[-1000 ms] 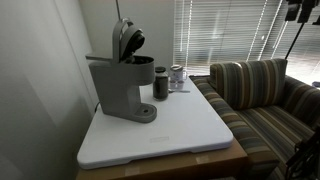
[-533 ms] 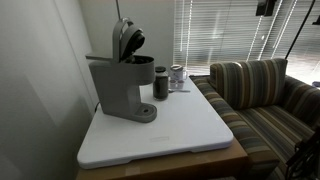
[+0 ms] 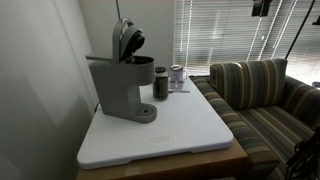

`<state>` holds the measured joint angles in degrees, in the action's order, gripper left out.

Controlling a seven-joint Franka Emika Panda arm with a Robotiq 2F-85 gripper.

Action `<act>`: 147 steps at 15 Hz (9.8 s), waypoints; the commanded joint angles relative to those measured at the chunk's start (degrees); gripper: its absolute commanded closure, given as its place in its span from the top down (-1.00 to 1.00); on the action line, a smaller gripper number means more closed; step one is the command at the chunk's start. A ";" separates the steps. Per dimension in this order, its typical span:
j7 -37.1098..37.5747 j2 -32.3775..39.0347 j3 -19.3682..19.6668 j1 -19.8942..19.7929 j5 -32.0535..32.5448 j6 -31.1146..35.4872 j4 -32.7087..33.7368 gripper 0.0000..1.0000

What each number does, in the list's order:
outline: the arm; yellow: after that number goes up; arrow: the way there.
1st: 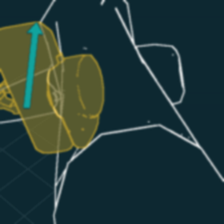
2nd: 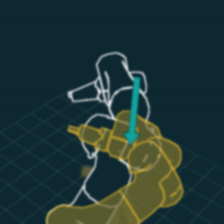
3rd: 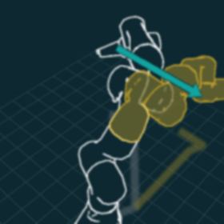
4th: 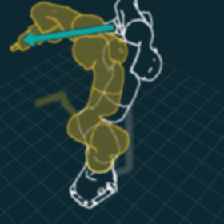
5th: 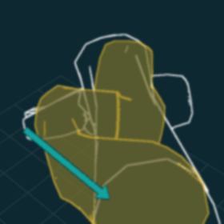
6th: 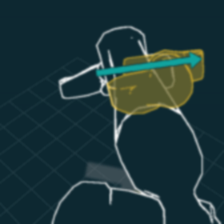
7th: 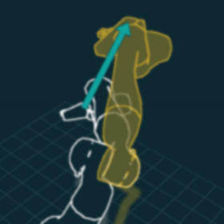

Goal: Close the coffee maker

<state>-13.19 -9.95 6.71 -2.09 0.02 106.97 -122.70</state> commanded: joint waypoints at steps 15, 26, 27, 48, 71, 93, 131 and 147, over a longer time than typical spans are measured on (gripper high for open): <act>-11.33 15.83 -7.57 3.62 13.11 -3.31 29.72 1.00; -12.40 23.97 -11.92 6.10 9.31 14.11 39.18 1.00; -12.85 24.86 -12.15 6.19 8.63 14.62 40.03 1.00; -21.76 41.52 -16.02 8.64 4.94 4.26 62.95 1.00; -8.00 58.06 -15.84 12.75 2.29 -7.58 84.52 -0.52; -8.65 60.34 -16.52 12.02 1.19 -16.82 87.10 -1.00; -15.30 64.70 -17.85 12.64 1.45 -13.45 93.43 -1.00; -15.08 63.78 -17.36 11.41 1.07 -28.98 92.91 -1.00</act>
<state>-27.02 54.36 -10.27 10.16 1.62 81.50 -29.37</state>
